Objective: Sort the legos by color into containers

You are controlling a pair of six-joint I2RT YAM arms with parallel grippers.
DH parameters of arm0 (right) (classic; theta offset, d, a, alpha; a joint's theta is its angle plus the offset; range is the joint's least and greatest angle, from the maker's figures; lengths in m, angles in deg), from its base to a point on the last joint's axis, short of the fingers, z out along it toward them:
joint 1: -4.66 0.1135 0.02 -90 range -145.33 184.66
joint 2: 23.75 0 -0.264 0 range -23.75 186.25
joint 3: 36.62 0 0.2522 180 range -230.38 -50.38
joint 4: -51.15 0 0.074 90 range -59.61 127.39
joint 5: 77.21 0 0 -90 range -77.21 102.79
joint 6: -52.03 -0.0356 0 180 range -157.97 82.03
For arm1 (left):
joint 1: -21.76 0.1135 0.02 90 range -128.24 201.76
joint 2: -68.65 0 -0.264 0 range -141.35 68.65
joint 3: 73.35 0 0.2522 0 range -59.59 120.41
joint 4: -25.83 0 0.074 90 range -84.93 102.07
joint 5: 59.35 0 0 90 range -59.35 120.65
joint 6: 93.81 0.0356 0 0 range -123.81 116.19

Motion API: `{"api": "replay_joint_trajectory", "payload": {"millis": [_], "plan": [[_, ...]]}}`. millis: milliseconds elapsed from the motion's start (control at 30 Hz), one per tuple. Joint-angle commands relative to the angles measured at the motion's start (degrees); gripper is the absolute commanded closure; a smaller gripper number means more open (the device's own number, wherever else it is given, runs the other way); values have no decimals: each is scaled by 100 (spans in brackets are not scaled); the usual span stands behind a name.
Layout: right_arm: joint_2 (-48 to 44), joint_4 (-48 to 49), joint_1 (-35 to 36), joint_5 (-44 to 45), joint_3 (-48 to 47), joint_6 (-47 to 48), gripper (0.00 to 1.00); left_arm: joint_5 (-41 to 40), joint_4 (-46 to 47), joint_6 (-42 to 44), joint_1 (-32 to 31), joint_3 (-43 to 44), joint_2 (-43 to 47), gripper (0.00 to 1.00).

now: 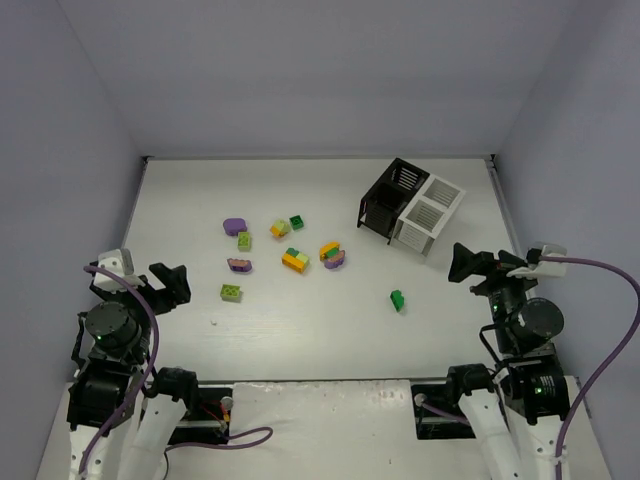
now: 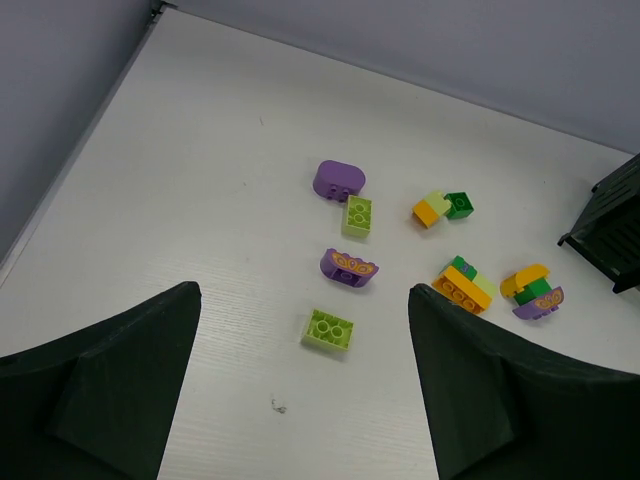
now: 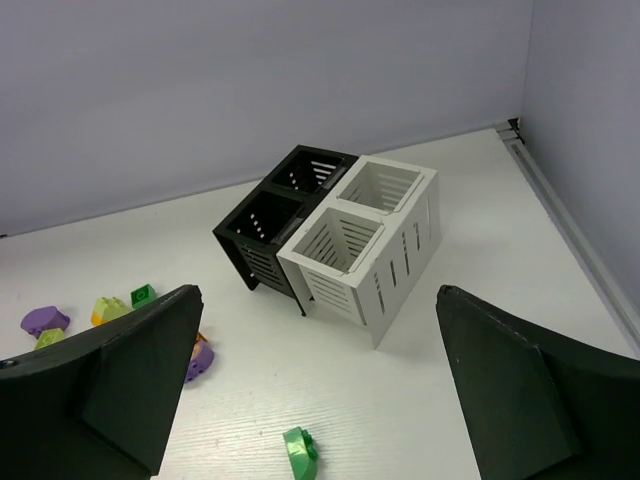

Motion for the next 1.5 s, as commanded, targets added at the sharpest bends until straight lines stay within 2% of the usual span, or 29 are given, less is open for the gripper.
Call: {"api": "replay_joint_trajectory", "payload": {"millis": [0,300,500,700,800,867,900,933,1100,1467], "plan": [[291,400,28,64,-113,-87,0,-71,475,7,-67,45,-87,22],[1081,374,28,-120,-323,-307,0,-194,458,-19,-102,1,-87,22],[2293,172,28,-130,-885,-403,0,-256,423,-28,-93,1,-201,22],[3707,137,107,-630,-1299,-220,0,-378,352,-28,-93,10,-236,22],[3999,128,405,-683,-1300,-131,7,-379,370,-28,-93,10,-236,22],[4219,110,694,-614,-1195,-122,17,-361,370,-28,-93,10,-263,22],[4385,84,792,-578,-1159,-131,26,-352,361,-28,-93,10,-272,22],[4473,49,880,-552,-1141,-140,27,-361,352,-28,-93,10,-280,22],[4930,-188,1363,-306,-896,-289,27,-440,344,-28,-93,10,-350,22],[5818,-452,1663,125,-667,-1142,22,-440,308,-28,-93,19,-377,22]]}}
